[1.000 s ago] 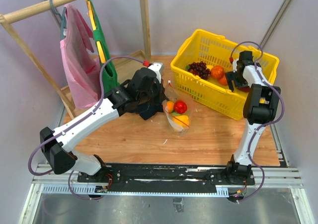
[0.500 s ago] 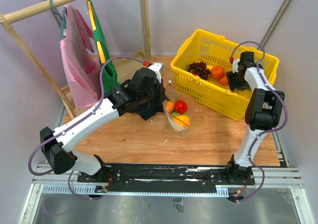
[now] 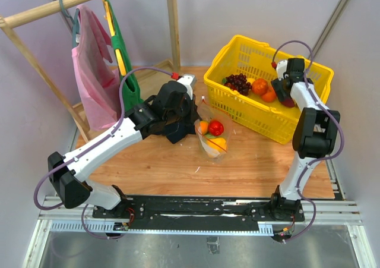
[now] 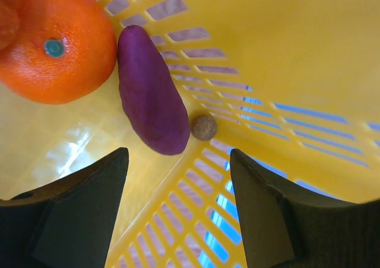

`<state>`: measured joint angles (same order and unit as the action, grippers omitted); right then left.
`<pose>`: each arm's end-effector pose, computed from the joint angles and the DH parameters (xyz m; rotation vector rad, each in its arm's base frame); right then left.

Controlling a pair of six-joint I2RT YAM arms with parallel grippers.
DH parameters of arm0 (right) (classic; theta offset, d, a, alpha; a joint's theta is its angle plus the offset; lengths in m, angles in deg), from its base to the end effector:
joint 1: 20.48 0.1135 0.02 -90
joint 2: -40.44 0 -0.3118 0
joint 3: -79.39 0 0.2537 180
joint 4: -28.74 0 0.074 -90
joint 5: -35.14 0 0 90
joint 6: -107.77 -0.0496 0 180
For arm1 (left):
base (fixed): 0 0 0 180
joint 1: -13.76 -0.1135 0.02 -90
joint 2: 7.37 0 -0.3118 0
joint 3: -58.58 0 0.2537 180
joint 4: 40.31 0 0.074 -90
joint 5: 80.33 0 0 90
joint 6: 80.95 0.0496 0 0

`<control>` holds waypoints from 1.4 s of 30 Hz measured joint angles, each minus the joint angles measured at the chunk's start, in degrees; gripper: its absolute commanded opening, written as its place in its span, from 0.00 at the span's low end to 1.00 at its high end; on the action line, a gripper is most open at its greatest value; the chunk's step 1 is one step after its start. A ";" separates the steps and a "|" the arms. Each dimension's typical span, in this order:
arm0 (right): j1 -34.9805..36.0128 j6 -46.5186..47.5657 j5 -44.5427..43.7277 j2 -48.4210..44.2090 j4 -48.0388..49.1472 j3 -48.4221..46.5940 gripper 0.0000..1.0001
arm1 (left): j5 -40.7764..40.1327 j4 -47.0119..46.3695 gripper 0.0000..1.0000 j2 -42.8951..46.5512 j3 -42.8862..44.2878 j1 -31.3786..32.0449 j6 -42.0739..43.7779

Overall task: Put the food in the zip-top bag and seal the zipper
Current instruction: Pick up the fake vegetable from the bin.

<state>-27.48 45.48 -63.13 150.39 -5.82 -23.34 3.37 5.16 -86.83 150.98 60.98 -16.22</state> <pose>0.4655 -0.0643 0.2927 -0.3456 2.3121 -0.4732 0.2174 -0.2269 0.4105 0.3535 2.1713 -0.6152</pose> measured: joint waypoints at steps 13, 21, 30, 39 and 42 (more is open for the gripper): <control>0.26 10.47 -3.34 10.67 8.24 1.62 0.75 | 0.00 -0.52 0.00 0.02 -0.70 0.00 0.00; 0.42 11.50 -1.16 13.16 7.69 -1.68 0.71 | 0.02 -0.70 0.00 0.26 -0.79 0.00 0.00; 0.09 10.54 5.57 15.23 4.13 -5.51 0.43 | 0.04 -0.90 0.00 0.26 -0.85 0.00 0.00; 0.20 7.89 5.95 12.44 6.62 -1.36 0.28 | 0.07 -0.90 0.00 0.28 -0.85 0.00 0.00; 0.44 6.19 5.97 9.92 6.45 1.81 0.27 | 0.07 -0.90 0.00 0.28 -0.85 0.00 0.00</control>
<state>-27.04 51.66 -57.16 160.31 0.62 -21.53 3.43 4.27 -86.55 150.13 60.98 -16.22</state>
